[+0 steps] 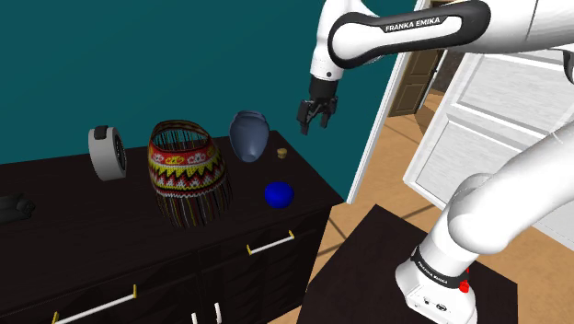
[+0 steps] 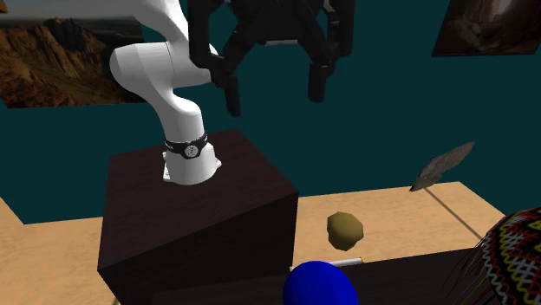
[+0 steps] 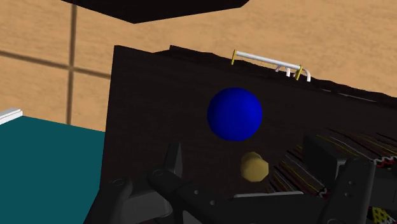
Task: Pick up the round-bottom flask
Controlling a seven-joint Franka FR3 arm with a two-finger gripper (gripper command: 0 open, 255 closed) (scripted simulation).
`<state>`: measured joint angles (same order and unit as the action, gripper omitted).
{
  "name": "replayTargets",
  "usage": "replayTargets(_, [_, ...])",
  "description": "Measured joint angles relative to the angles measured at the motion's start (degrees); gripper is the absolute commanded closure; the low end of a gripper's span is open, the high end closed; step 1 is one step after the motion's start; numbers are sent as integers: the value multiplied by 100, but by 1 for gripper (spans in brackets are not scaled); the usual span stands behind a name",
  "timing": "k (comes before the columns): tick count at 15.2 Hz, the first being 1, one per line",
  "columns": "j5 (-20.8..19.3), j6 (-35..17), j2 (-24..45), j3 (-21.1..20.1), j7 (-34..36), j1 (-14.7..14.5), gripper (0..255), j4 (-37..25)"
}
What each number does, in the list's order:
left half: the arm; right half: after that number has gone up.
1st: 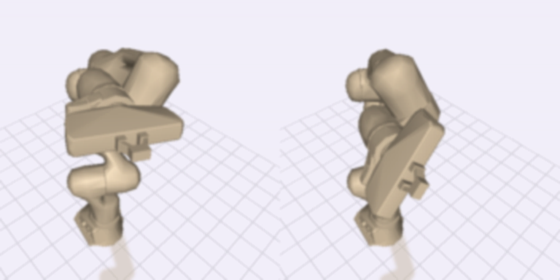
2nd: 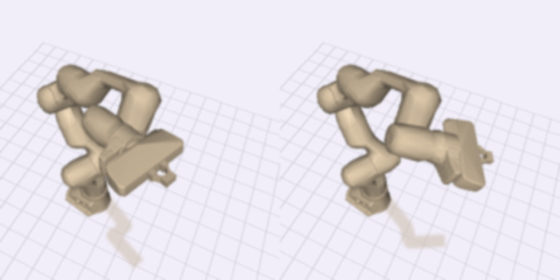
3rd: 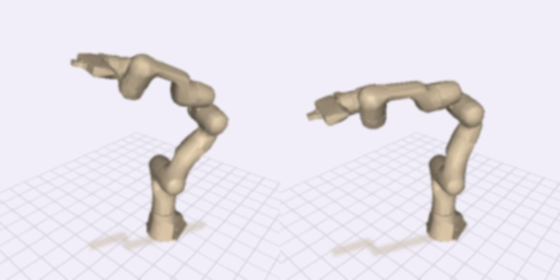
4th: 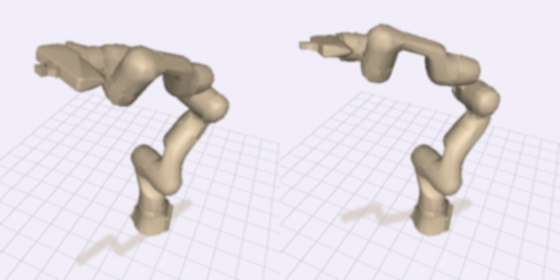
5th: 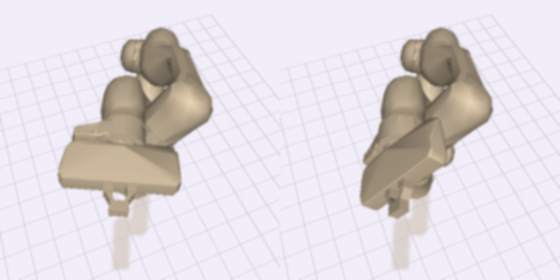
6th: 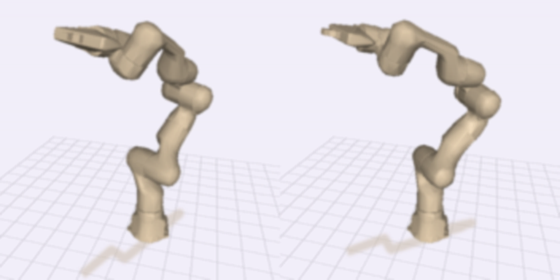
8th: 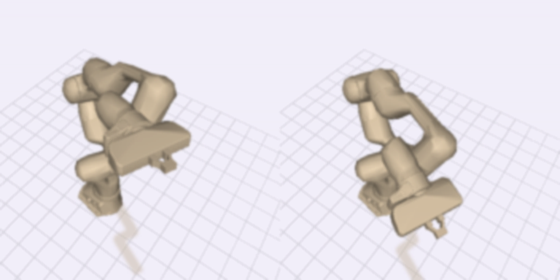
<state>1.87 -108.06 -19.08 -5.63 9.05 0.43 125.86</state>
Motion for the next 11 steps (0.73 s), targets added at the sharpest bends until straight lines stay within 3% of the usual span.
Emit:
replayTargets(8, [30,-379,1959,-142,300,-56,0,-1109])
replayTargets(11, [33,-475,2185,-155,335,-71,0,-1179])
